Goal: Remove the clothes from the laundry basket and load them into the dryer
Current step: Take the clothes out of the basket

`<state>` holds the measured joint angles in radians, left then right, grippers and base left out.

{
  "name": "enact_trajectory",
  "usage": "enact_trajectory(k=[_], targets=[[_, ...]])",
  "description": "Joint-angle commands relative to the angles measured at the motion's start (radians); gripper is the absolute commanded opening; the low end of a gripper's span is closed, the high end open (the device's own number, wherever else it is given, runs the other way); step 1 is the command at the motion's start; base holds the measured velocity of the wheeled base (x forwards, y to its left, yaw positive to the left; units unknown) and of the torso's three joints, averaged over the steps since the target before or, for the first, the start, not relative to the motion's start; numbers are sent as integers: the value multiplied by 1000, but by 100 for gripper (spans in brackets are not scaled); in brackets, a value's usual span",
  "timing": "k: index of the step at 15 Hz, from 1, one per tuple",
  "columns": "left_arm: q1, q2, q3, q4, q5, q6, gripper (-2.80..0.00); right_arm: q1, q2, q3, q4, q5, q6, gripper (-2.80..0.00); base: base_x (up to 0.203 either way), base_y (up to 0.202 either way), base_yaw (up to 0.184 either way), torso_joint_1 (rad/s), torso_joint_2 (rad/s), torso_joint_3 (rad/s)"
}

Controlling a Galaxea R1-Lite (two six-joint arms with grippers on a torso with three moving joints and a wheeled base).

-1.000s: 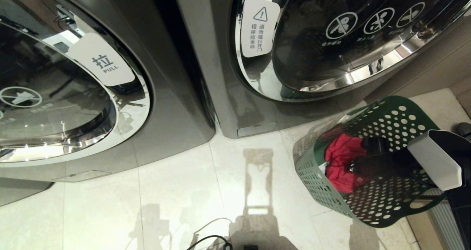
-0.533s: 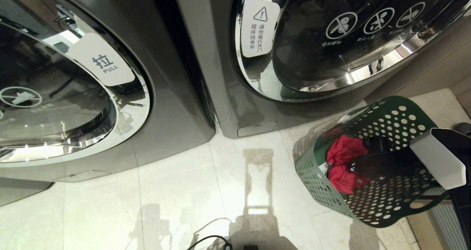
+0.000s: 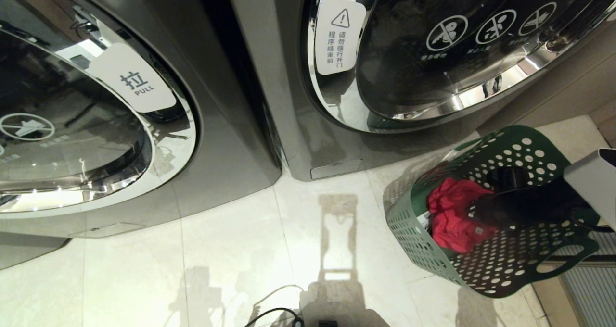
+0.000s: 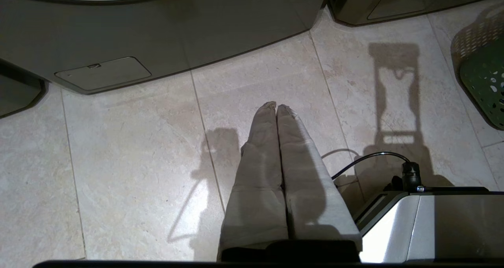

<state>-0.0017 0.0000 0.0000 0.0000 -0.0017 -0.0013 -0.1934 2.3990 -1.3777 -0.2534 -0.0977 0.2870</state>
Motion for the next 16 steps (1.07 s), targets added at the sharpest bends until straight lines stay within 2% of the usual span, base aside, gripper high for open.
enact_trajectory(k=[1, 5, 10, 13, 16], targets=[[0, -2, 0, 0, 0, 0, -280, 9, -209, 128, -3, 1, 1, -280, 0, 0, 0, 0, 0, 0], [0, -2, 0, 0, 0, 0, -280, 41, -512, 328, -6, 3, -3, -280, 0, 0, 0, 0, 0, 0], [0, -2, 0, 0, 0, 0, -280, 137, -938, 564, -9, 10, -15, -280, 0, 0, 0, 0, 0, 0], [0, -2, 0, 0, 0, 0, -280, 224, -1235, 708, -9, 4, -80, -280, 0, 0, 0, 0, 0, 0], [-1, -2, 0, 0, 0, 0, -280, 261, -1536, 871, -7, 2, -182, -280, 0, 0, 0, 0, 0, 0]])
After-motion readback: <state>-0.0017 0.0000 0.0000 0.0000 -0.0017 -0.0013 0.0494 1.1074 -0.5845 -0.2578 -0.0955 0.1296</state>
